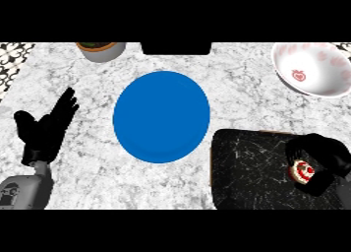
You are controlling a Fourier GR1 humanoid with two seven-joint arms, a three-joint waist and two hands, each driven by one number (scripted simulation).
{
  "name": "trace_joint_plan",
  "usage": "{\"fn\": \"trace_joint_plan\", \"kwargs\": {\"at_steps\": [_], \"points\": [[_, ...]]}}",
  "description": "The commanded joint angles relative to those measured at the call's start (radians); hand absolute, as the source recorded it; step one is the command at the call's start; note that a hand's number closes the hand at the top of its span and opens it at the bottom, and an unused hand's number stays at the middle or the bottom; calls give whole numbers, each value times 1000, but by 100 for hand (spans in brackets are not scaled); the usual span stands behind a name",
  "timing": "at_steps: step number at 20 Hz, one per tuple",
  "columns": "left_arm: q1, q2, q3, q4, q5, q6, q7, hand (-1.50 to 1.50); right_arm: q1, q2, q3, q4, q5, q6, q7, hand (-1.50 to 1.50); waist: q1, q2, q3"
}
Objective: Pick the cupcake from the tray and place it in the plate
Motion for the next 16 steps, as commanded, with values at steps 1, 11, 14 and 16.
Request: {"fn": "trace_joint_plan", "kwargs": {"at_steps": [1, 11, 14, 16], "points": [[59, 0, 15, -16, 10, -30, -44, 0, 30, 27, -58, -40, -14, -59, 4, 150, 1, 2, 7], [-37, -32, -48, -3, -13, -24, 5, 0, -167, 511, 362, -207, 238, -291, 484, 150, 97, -4, 2], [-39, -32, -51, 7, -14, -31, 0, 0, -231, 515, 420, -248, 273, -447, 618, 150, 101, -6, 4], [-30, -23, -54, 9, -22, -32, 8, 0, -290, 516, 442, -281, 321, -517, 734, 150, 100, -15, 3]]}}
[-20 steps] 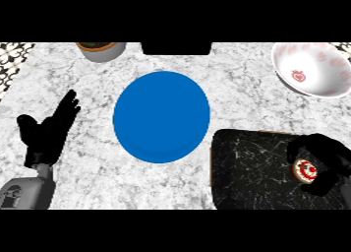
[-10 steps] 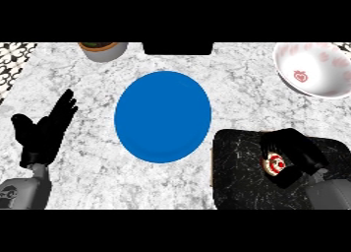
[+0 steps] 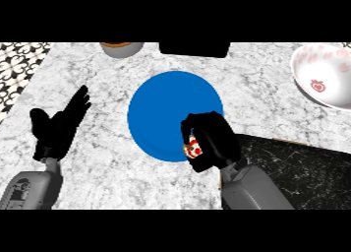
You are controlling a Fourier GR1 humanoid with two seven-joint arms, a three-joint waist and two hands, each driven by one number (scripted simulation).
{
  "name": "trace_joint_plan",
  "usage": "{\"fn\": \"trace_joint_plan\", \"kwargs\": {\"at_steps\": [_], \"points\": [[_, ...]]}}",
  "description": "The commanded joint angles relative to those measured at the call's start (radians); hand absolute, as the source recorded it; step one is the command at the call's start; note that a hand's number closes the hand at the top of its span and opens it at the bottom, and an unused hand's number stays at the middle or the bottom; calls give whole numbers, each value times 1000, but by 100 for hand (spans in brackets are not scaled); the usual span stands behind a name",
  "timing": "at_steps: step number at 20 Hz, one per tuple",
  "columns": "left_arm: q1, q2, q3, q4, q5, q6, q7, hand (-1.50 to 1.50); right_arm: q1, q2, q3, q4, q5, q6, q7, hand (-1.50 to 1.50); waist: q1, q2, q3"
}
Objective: Pick the cupcake from the tray and place it in the plate
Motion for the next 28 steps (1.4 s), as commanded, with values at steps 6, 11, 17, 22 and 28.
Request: {"fn": "trace_joint_plan", "kwargs": {"at_steps": [6, 11, 17, 22, 28], "points": [[-18, -19, -11, 38, -12, 9, -11, 0, -206, 36, 184, -25, 184, -307, 552, 150, 0, 8, -1], [-50, -24, 5, 67, -10, 16, -26, 0, -332, 37, 286, 38, 192, -408, 881, 150, -6, 17, 0], [-31, -16, 7, 44, -24, 26, -31, 0, -470, 36, 329, 180, 166, -501, 1090, 150, -13, 16, 2], [-77, -13, 28, 89, -16, 22, -32, 0, -473, 36, 312, 312, 112, -602, 1030, 150, -41, 22, 3], [-28, 6, 38, 51, -11, 10, -22, 0, -513, 36, 283, 493, -65, -549, 910, 150, -39, 21, 3]]}}
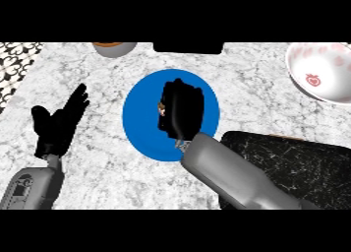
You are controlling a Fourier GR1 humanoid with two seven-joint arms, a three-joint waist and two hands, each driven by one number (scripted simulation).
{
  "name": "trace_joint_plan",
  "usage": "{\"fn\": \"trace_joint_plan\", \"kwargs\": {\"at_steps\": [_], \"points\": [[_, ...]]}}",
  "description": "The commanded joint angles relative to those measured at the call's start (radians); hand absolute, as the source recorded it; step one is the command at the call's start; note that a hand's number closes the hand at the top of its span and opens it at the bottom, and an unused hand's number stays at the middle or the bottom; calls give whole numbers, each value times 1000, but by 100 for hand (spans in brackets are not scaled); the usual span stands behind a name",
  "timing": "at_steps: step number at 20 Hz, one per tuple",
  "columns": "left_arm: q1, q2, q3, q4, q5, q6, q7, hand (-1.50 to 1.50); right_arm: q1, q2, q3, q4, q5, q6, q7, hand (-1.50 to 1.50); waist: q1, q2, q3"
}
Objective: Pick the cupcake from the tray and place it in the plate
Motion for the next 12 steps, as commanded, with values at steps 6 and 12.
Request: {"fn": "trace_joint_plan", "kwargs": {"at_steps": [6, 12], "points": [[0, 10, 20, -36, 16, -6, 36, 0, 17, 8, -97, 135, -380, -64, -169, -150, -19, 0, 1], [9, 7, 35, 26, 8, -19, -21, 0, 5, 8, -21, 215, -404, -225, -389, -150, -33, -1, 1]]}}
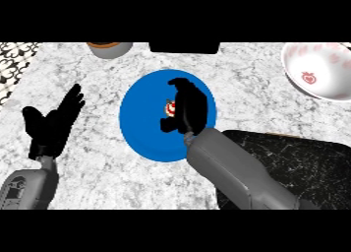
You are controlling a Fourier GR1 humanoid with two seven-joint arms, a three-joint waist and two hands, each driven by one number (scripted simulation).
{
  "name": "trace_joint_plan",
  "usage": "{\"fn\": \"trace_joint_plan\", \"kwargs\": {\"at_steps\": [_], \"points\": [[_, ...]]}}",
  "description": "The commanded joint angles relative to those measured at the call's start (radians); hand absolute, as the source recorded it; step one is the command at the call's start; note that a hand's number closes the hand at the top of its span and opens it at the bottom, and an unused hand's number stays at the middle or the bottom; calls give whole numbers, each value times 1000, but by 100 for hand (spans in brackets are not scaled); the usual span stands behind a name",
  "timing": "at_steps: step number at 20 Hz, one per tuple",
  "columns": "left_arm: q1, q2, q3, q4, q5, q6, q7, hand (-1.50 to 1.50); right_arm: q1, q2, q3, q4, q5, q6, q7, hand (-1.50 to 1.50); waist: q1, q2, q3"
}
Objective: Pick the cupcake from the tray and place it in the plate
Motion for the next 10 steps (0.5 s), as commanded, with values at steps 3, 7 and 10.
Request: {"fn": "trace_joint_plan", "kwargs": {"at_steps": [3, 7, 10], "points": [[41, -17, -8, -9, -9, 3, -32, 0, -53, 1, 1, -21, -24, -204, -170, -150, 10, 1, 0], [-3, -22, -7, -8, -13, 17, -4, 0, -39, 1, -8, -182, -139, -255, -292, -150, -1, 0, 1], [28, 18, 24, 29, 1, -24, -43, 0, 0, 1, -3, -273, -191, -294, -244, -150, -17, -5, 0]]}}
